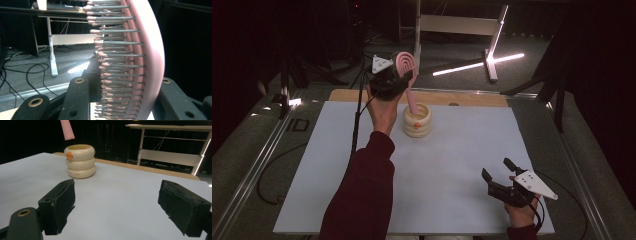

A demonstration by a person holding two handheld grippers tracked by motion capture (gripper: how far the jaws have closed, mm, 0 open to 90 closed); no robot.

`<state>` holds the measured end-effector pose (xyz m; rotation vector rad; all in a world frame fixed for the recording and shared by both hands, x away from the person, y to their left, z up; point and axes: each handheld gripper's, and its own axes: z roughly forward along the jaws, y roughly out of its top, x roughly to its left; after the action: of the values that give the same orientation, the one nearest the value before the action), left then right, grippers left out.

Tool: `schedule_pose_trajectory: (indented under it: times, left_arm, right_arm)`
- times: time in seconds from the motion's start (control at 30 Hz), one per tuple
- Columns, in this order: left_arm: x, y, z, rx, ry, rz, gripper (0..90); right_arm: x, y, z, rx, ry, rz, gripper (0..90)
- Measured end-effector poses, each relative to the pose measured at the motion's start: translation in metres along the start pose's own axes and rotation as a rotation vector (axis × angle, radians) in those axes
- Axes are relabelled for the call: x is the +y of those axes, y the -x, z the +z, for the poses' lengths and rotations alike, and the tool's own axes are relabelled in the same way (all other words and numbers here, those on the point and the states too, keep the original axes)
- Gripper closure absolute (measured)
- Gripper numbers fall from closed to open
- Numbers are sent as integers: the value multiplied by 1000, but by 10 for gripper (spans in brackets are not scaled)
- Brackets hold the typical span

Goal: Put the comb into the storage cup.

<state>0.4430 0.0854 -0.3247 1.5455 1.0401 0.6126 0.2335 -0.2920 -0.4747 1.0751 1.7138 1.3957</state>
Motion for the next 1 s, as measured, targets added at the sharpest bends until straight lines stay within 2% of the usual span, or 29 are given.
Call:
schedule_pose_trajectory:
  times: [0.43, 1.0]
  left_arm:
    - [-11, 4, 15, 2, -14, 1, 638]
    - [-19, 3, 27, 19, -40, -5, 638]
  right_arm:
    - [0, 1, -1, -8, 2, 1, 144]
    - [0, 0, -1, -7, 5, -2, 145]
